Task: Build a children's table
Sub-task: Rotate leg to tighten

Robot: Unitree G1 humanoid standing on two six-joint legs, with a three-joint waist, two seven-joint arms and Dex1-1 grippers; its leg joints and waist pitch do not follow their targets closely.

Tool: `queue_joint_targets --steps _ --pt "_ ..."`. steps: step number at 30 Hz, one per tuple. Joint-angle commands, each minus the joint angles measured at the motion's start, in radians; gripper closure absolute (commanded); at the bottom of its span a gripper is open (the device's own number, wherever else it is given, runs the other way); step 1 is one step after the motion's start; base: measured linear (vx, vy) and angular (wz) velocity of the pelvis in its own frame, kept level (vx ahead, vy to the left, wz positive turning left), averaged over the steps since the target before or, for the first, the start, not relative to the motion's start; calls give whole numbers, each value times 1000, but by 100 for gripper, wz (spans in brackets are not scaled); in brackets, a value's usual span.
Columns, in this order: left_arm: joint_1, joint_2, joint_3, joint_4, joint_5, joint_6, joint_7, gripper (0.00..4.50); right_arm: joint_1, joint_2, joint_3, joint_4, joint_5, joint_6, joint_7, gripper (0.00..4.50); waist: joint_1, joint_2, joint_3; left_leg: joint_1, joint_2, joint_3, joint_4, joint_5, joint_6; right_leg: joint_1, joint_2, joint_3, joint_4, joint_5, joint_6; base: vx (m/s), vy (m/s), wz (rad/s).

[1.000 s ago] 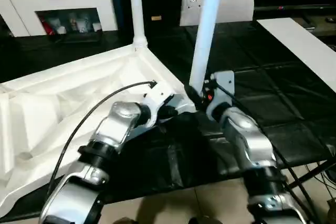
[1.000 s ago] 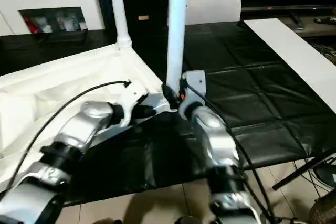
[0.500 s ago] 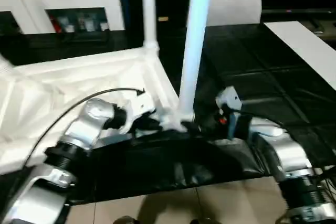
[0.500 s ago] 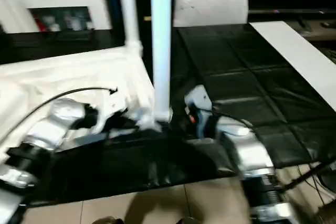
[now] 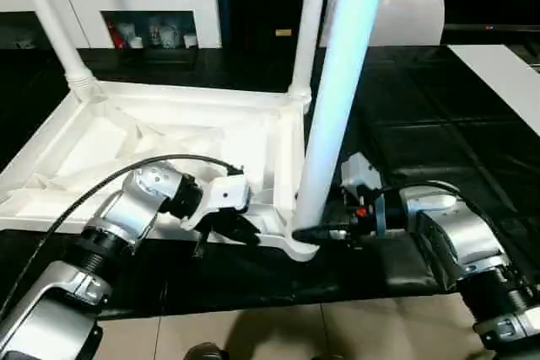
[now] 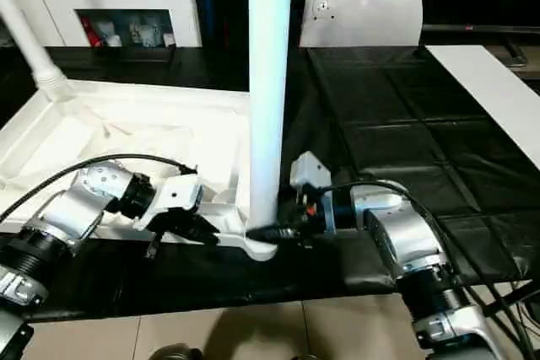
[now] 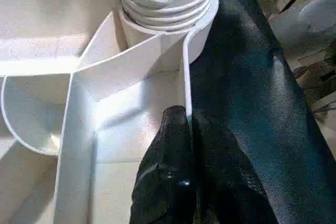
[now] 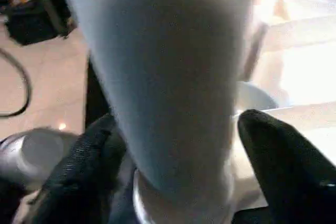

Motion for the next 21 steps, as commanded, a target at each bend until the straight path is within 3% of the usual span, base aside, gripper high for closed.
queue_joint_targets --steps 1,9,14,21 --pt "-7 -6 -42 -18 7 -24 -39 450 -12 -11 7 8 13 12 27 123 -7 -10 -65 15 38 -3 -66 -229 32 45 -61 39 -70 -263 -200 0 0 0" --pt "-1 -3 -43 -15 7 -30 -49 450 -24 -18 15 29 18 24 64 190 -3 -9 -64 16 38 -5 -65 -249 22 41 -62 39 -73 -318 -186 0 0 0" --pt "-2 -5 -43 -9 8 -32 -44 450 -27 -12 16 32 22 32 72 230 -3 -9 -66 16 38 -5 -65 -241 23 41 -60 39 -71 -301 -187 0 0 0" --pt "5 -24 -25 -10 3 2 5 450 6 8 15 -19 55 85 62 248 -3 -10 -65 16 37 -4 -65 -245 21 41 -60 39 -71 -300 -189 0 0 0"
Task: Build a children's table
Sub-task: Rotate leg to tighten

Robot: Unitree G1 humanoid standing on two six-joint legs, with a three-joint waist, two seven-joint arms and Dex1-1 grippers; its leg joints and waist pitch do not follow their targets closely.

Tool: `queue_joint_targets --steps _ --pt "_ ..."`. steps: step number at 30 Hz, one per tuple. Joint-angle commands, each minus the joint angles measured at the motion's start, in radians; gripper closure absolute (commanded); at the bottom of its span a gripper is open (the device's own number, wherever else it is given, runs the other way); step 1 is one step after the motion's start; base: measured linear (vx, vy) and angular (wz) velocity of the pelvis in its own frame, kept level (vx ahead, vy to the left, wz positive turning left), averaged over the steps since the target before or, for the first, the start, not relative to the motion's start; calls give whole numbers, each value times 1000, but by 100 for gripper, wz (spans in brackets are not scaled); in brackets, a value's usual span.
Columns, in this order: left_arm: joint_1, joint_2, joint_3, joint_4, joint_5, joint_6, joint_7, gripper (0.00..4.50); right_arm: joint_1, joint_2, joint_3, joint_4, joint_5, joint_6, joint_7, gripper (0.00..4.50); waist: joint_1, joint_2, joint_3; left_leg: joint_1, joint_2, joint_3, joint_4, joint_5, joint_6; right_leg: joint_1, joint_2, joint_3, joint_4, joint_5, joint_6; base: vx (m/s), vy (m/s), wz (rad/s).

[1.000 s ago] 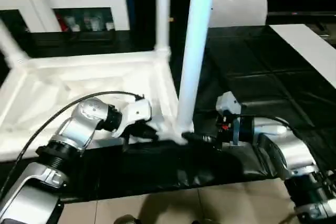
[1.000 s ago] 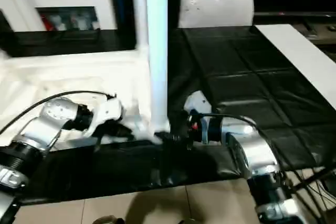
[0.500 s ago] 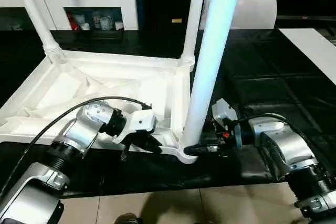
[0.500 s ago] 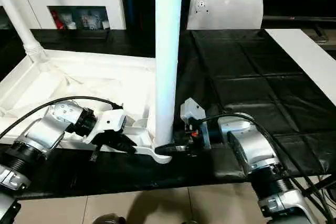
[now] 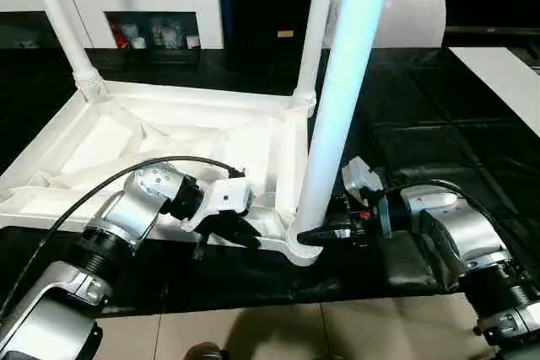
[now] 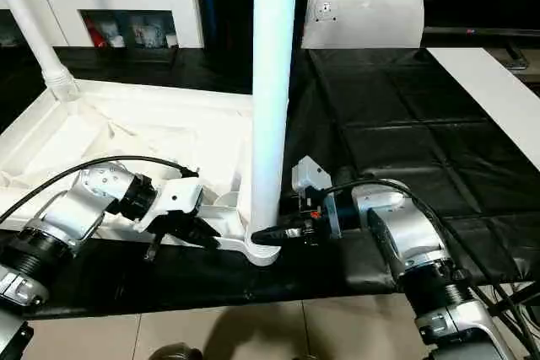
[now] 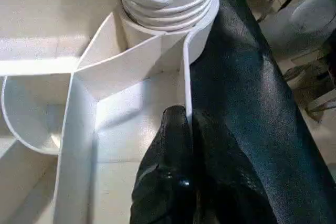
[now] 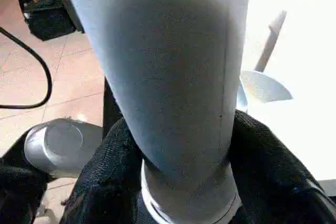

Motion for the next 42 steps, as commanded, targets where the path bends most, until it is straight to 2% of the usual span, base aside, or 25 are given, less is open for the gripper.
queue_joint_targets --steps 1,3,4,6,7,9,10,12,15,16,17,18,20,22,24,25,27,29,31,32,34,38,39,40,42 --pt "5 -32 -12 -16 13 40 46 450 27 34 9 -54 61 67 -14 249 -9 -5 -64 16 37 -4 -69 -245 20 41 -59 40 -76 -299 -191 0 0 0" --pt "5 -44 -3 -21 14 77 77 450 36 52 3 -72 70 98 -48 249 -8 -7 -63 16 36 -6 -71 -252 16 41 -60 39 -78 -320 -185 0 0 0" --pt "5 -73 16 -27 0 121 121 450 49 88 1 -80 42 76 -124 249 -8 -4 -62 19 36 -6 -71 -272 10 38 -61 39 -84 -356 -176 0 0 0" --pt "5 -91 28 -32 -7 150 149 450 53 116 -2 -79 24 71 -180 249 -18 -7 -57 19 30 -11 -74 -315 -12 36 -63 36 -93 -458 -146 0 0 0" --pt "2 -123 45 -35 -10 192 207 450 48 168 -17 -59 -7 82 -291 249 -21 -1 -57 22 31 -12 -75 -321 -20 33 -63 37 -94 -477 -138 0 0 0" --pt "-9 -180 76 -36 -10 271 315 450 29 264 -58 -16 -53 81 -491 250 -36 -3 -54 23 26 -14 -73 -343 -36 25 -62 34 -102 -539 -121 0 0 0" --pt "-14 -197 86 -33 -7 290 350 450 24 287 -70 -12 -60 96 -541 250 -46 -5 -54 16 21 -21 -75 -350 -41 35 -65 25 -107 -592 -93 0 0 0" --pt "-30 -241 115 -20 -1 355 439 450 10 338 -91 -4 -70 141 -644 251 -67 -3 -55 16 24 -25 -78 -375 -33 32 -60 24 -111 -573 -83 0 0 0" --pt "-50 -288 148 -7 4 412 536 450 -11 394 -119 16 -76 192 -753 252 -84 -2 -60 14 22 -23 -76 -366 -27 31 -58 26 -105 -501 -118 0 0 0" --pt "-68 -335 191 -1 0 452 634 450 -31 447 -137 35 -97 232 -853 252 -84 -2 -60 10 21 -22 -77 -352 -16 35 -57 26 -107 -482 -118 0 0 0" --pt "-71 -344 197 -2 5 459 654 450 -35 463 -143 39 -103 237 -877 252 -86 0 -59 13 20 -18 -75 -344 -15 29 -55 30 -106 -457 -129 0 0 0" --pt "-74 -359 208 -3 10 470 688 450 -40 491 -156 44 -107 239 -913 252 -87 -3 -62 14 19 -15 -72 -331 -10 30 -55 32 -105 -439 -134 0 0 0" --pt "-74 -373 217 -12 19 485 714 450 -42 520 -172 44 -103 223 -943 252 -82 -1 -63 11 20 -15 -74 -302 -4 34 -56 33 -104 -400 -136 0 0 0" --pt "-73 -381 218 -20 24 492 728 450 -42 530 -171 35 -107 192 -959 196 -82 1 -65 11 23 -14 -74 -286 1 36 -54 35 -99 -351 -145 0 0 0" --pt "-66 -376 207 -32 23 485 710 450 -37 530 -172 18 -110 169 -962 196 -80 1 -68 8 22 -11 -72 -254 9 42 -53 36 -91 -273 -163 0 0 0" --pt "-58 -360 186 -43 32 470 687 450 -28 514 -160 -3 -108 155 -924 179 -80 -4 -69 7 23 -10 -72 -241 13 43 -53 36 -90 -255 -167 0 0 0" --pt "-51 -341 171 -50 36 452 661 450 -16 497 -150 -27 -112 142 -895 152 -76 4 -70 8 22 -9 -70 -213 25 45 -53 38 -86 -218 -176 0 0 0" --pt "-44 -327 165 -58 36 438 640 450 -4 481 -149 -46 -112 137 -876 145 -75 1 -72 4 22 -7 -68 -171 36 50 -52 37 -80 -159 -188 0 0 0" --pt "-24 -288 151 -71 33 375 579 450 29 416 -145 -86 -96 116 -797 121 -71 -1 -72 5 24 -6 -68 -167 46 53 -52 36 -80 -146 -192 0 0 0" --pt "-16 -270 145 -75 31 357 550 450 36 389 -145 -95 -92 103 -765 113 -73 -4 -73 0 24 -8 -68 -154 52 60 -52 35 -75 -126 -194 0 0 0" --pt "-1 -233 136 -78 26 307 491 450 45 334 -156 -103 -86 84 -711 98 -76 1 -72 3 25 -7 -67 -162 58 57 -52 35 -77 -121 -201 0 0 0" --pt "15 -175 111 -78 14 218 382 450 56 239 -146 -102 -81 47 -573 66 -73 -1 -67 7 29 -5 -69 -206 53 52 -54 35 -83 -189 -208 0 0 0" --pt "19 -162 106 -79 7 201 352 450 60 216 -139 -103 -82 39 -533 56 -72 3 -67 8 29 -6 -69 -211 50 50 -55 35 -83 -200 -208 0 0 0" --pt "19 -162 106 -79 7 201 352 450 60 216 -139 -103 -82 39 -533 56 -70 2 -67 11 30 -5 -69 -220 44 48 -55 35 -84 -212 -207 0 0 0" --pt "32 -99 60 -78 4 131 225 450 60 139 -125 -98 -55 31 -398 56 -59 -2 -66 14 32 -6 -70 -234 47 48 -56 35 -84 -233 -203 0 0 0"
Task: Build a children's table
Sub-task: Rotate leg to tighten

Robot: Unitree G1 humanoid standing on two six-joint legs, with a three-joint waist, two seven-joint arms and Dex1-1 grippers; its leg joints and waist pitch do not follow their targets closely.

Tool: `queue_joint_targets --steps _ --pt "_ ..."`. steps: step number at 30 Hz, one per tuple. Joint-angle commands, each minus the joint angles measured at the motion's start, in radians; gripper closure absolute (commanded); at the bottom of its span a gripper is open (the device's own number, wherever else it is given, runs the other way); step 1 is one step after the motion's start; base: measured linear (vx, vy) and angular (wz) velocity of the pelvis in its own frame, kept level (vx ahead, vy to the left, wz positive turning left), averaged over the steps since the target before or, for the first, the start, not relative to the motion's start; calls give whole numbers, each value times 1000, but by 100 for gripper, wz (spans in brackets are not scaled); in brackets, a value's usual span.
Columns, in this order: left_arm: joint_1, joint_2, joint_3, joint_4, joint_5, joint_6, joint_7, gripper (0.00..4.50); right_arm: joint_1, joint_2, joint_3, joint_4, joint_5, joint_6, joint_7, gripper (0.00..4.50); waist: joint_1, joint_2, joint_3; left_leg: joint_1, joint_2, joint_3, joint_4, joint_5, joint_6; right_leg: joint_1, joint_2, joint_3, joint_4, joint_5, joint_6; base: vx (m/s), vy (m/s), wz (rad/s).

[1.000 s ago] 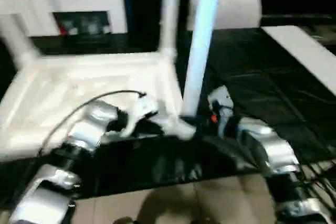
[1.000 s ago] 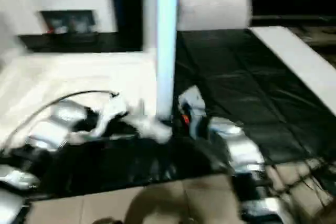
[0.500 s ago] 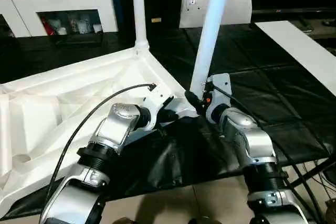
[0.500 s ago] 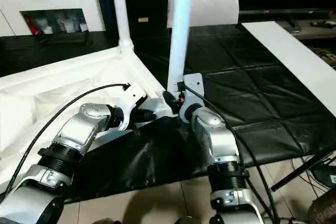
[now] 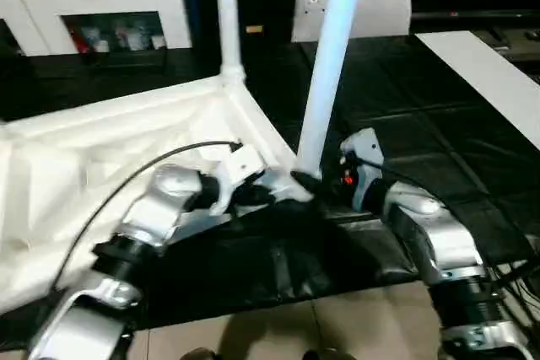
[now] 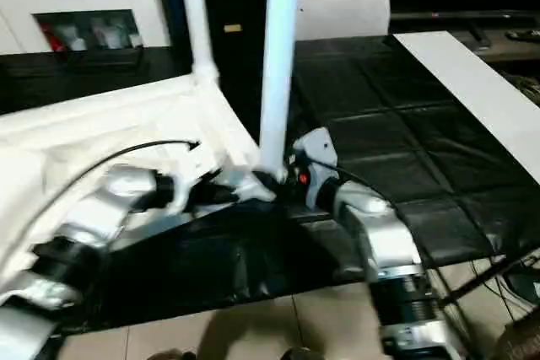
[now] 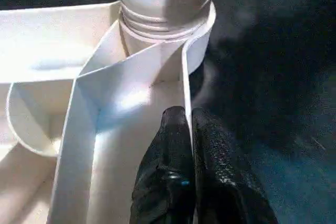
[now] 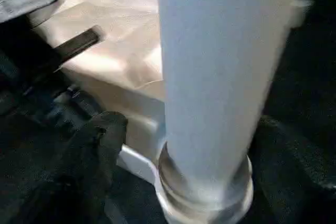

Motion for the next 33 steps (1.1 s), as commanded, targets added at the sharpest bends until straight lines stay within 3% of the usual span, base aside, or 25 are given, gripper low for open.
queue_joint_targets --steps 1,8,15,29,33 --pt "-6 21 -61 -38 -5 -74 -121 450 5 -32 12 -28 33 -10 98 56 1 -1 -66 17 34 -5 -61 -236 49 51 -57 41 -70 -242 -201 0 0 0" --pt "-20 65 -95 -8 -11 -142 -250 450 -26 -107 40 13 92 -33 305 56 29 -2 -65 20 39 -2 -63 -245 30 48 -60 40 -66 -249 -205 0 0 0" --pt "-38 89 -133 12 -9 -196 -335 450 -34 -158 101 13 104 -39 450 115 36 -4 -67 17 37 -2 -60 -225 36 51 -60 38 -63 -247 -209 0 0 0" --pt "-39 95 -129 32 -11 -219 -337 450 -31 -177 138 32 95 -66 506 237 41 -6 -66 18 38 -4 -61 -249 26 47 -61 38 -66 -296 -198 0 0 0" --pt "-38 94 -128 31 -11 -220 -335 450 -29 -174 140 31 93 -66 508 248 43 -7 -67 18 38 -4 -60 -248 25 48 -61 37 -65 -298 -196 0 0 0"
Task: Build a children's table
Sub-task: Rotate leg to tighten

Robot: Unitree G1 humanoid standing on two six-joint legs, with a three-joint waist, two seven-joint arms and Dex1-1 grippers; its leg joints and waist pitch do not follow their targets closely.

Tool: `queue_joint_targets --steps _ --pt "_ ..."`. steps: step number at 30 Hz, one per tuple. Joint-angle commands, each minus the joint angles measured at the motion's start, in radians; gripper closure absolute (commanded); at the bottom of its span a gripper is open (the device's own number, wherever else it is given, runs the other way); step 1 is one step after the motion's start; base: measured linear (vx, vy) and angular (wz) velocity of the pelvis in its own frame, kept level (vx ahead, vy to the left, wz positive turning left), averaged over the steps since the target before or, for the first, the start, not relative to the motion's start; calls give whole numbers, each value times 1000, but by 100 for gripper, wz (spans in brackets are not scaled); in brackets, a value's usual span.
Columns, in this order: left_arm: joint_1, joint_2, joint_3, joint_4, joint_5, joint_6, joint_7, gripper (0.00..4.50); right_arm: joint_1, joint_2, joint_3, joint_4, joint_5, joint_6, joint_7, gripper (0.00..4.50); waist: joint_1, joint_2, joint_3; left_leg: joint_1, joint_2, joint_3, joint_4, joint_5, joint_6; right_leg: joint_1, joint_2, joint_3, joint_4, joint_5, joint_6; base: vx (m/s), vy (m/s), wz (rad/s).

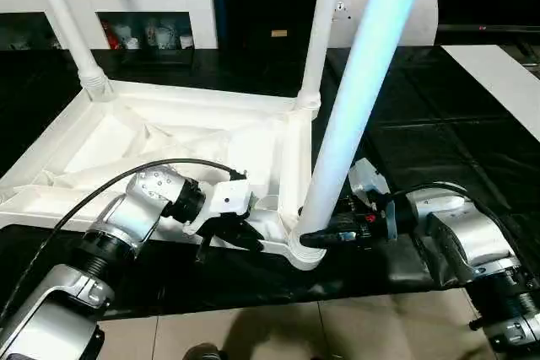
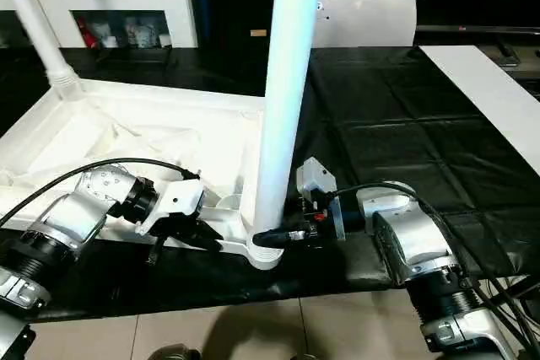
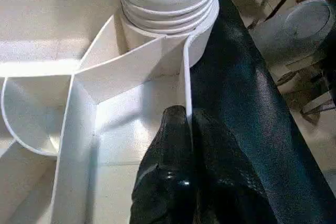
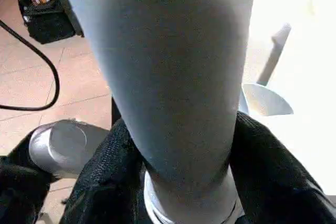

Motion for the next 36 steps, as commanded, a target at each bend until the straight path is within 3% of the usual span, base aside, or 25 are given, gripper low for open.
queue_joint_targets --steps 1,6,9,10,12,13,14,15,17,21,25,27,31,32,34,36 --pt "-10 -6 -16 -4 8 -7 -3 450 -3 0 22 0 6 8 26 250 -5 -8 -67 16 36 -3 -68 -246 26 44 -60 39 -71 -297 -196 0 0 0" --pt "-12 -22 4 0 1 14 34 450 0 12 18 -15 19 23 14 253 -6 -6 -66 15 36 -3 -68 -246 26 43 -59 39 -71 -294 -198 0 0 0" --pt "-11 -55 30 -3 -2 72 115 450 25 48 -9 -51 45 63 -65 253 -6 -4 -62 19 36 -5 -71 -277 15 39 -60 39 -79 -360 -180 0 0 0" --pt "-7 -75 46 -11 -10 107 155 450 40 73 -26 -66 53 80 -119 253 -9 -11 -62 19 35 -4 -70 -283 13 38 -60 39 -79 -373 -177 0 0 0" --pt "0 -122 73 -30 -21 188 241 450 58 137 -53 -62 29 93 -260 253 -11 -6 -60 20 32 -9 -72 -303 -2 37 -63 37 -85 -437 -156 0 0 0" --pt "-1 -167 95 -37 -27 250 317 450 55 197 -72 -35 -9 104 -394 253 -17 -5 -59 16 31 -9 -74 -305 -9 37 -63 37 -86 -446 -149 0 0 0" --pt "-1 -167 95 -37 -27 250 317 450 55 197 -72 -35 -9 104 -394 253 -26 -7 -57 19 27 -12 -74 -326 -23 32 -61 32 -92 -494 -134 0 0 0" --pt "-4 -191 107 -39 -30 285 357 450 48 228 -82 -18 -29 115 -466 253 -35 -11 -57 12 24 -16 -74 -326 -24 39 -62 30 -93 -529 -111 0 0 0" --pt "-7 -206 113 -37 -28 301 383 450 42 251 -91 -8 -38 124 -511 253 -47 -9 -59 14 24 -17 -73 -334 -12 36 -61 30 -100 -536 -98 0 0 0" --pt "-51 -310 166 22 -1 381 601 450 -10 404 -131 37 -97 197 -796 254 -76 -3 -60 8 17 -15 -70 -324 -12 32 -54 29 -100 -502 -113 0 0 0" --pt "-77 -365 211 36 19 420 747 450 -46 495 -149 66 -126 238 -948 254 -80 -2 -62 13 19 -14 -70 -318 -7 29 -53 32 -100 -469 -118 0 0 0" --pt "-83 -384 230 24 29 437 801 450 -56 536 -162 81 -127 199 -1007 198 -78 -2 -65 8 20 -14 -72 -293 -1 37 -52 33 -94 -389 -134 0 0 0" --pt "-80 -381 222 11 38 440 803 450 -54 544 -166 85 -140 166 -1030 164 -74 1 -70 6 21 -10 -71 -229 16 45 -52 35 -81 -247 -170 0 0 0" --pt "-69 -362 211 -9 29 431 767 450 -38 532 -165 52 -138 142 -996 147 -71 13 -71 8 21 -10 -70 -217 21 47 -54 36 -79 -223 -178 0 0 0" --pt "-62 -348 204 -21 21 421 737 450 -28 518 -159 25 -142 122 -972 142 -71 6 -74 6 21 -8 -68 -197 28 52 -52 36 -76 -178 -189 0 0 0" --pt "-51 -340 211 -36 4 411 705 450 -13 491 -155 -5 -132 115 -932 119 -67 13 -74 4 21 -7 -66 -170 40 55 -52 35 -71 -128 -203 0 0 0"
